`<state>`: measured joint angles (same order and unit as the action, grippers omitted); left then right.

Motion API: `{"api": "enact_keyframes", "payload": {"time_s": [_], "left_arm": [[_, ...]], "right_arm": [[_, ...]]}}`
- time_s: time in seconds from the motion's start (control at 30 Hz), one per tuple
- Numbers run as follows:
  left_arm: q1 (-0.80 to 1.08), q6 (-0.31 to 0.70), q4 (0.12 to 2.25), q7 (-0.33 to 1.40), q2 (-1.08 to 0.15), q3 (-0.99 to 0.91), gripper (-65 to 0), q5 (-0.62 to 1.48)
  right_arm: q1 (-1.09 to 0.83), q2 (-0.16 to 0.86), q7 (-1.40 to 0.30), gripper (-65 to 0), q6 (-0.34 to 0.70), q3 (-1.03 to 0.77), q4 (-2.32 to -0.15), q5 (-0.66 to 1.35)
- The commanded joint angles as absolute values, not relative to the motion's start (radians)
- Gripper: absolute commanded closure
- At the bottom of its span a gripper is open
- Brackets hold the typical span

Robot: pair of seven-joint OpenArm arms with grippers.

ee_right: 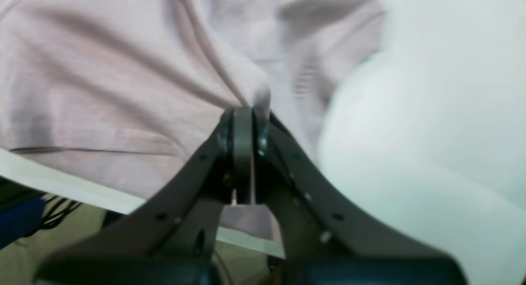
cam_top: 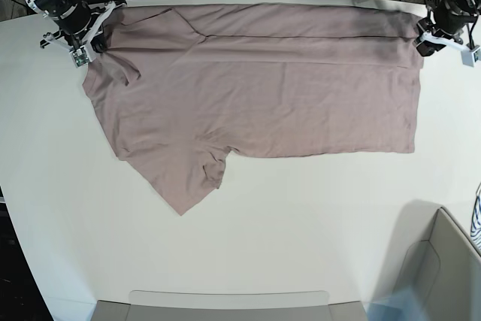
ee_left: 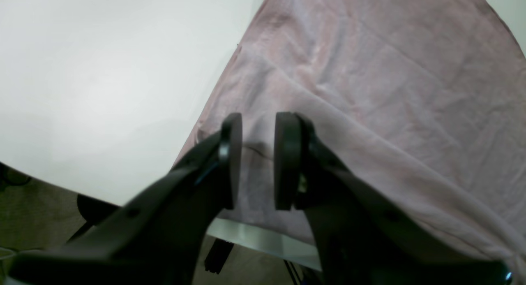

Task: Fold the T-shirt properly
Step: 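Open the right gripper and move it over the sleeve corner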

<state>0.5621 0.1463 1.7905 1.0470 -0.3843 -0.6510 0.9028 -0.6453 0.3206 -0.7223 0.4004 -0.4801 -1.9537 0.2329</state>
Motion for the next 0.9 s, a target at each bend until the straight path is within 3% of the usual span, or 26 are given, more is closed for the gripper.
{"api": "enact_keyframes", "payload": {"time_s": [0.0, 0.27, 0.57, 0.87], "left_arm": [[0.565, 0.148, 1.808, 1.032, -0.395, -0.688, -13.9, 0.914], [0.469, 0.154, 1.896, 1.036, -0.341, -0.773, -13.9, 0.918], [0.348, 0.154, 1.902, 1.152, -0.341, -0.659, -13.9, 0.917], [0.346, 0.154, 1.902, 1.152, -0.344, -0.665, -13.9, 0.912]], "right_arm": [[-0.639, 0.325, -0.714, 0.0, 0.401, -0.507, -1.986, 0.242], [-0.398, 0.321, -0.716, 0.0, 0.403, -0.518, -1.986, 0.240], [0.007, 0.315, -0.831, 0.0, 0.403, -0.272, -1.696, 0.197], [0.013, 0.254, -0.834, 0.0, 0.403, -0.226, -1.670, 0.128]]}}
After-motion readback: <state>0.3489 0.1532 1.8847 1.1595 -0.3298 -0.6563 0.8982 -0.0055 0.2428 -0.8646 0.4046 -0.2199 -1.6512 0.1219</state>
